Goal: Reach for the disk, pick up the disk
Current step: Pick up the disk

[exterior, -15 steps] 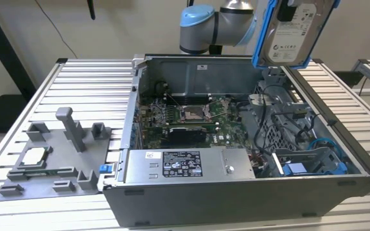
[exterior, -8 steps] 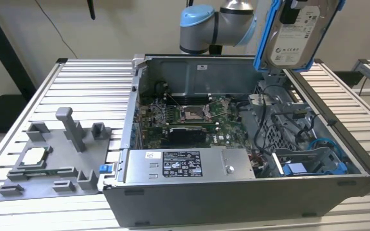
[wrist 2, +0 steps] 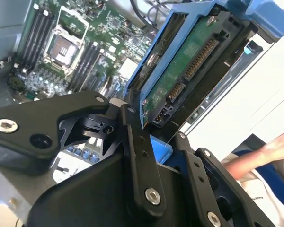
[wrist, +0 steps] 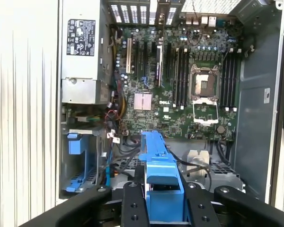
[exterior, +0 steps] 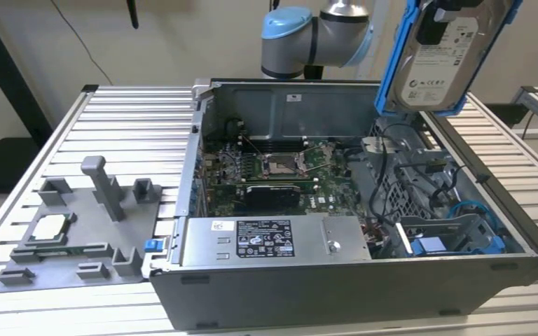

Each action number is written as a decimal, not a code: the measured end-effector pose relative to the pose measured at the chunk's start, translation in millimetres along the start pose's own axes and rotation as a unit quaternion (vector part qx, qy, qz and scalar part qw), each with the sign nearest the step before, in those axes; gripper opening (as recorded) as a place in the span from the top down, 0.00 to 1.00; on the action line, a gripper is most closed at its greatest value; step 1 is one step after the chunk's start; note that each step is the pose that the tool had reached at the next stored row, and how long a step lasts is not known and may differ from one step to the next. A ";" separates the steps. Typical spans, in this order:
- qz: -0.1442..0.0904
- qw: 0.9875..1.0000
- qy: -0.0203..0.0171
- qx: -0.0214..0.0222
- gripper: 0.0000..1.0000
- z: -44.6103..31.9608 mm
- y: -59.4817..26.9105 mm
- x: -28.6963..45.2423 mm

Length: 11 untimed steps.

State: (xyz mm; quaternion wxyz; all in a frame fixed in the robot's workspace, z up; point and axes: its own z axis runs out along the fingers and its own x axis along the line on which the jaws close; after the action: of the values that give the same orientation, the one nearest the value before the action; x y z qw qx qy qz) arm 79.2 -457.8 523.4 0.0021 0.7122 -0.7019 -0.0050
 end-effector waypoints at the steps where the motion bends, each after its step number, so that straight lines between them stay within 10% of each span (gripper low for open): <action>1: 0.000 1.000 0.000 0.000 1.00 0.1 0.1 2.8; 11: 0.001 1.000 0.000 0.000 1.00 1.7 0.5 34.3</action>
State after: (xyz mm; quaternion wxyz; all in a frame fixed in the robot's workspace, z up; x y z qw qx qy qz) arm 79.2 -492.1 521.5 0.0020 0.7117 -0.7024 -0.0050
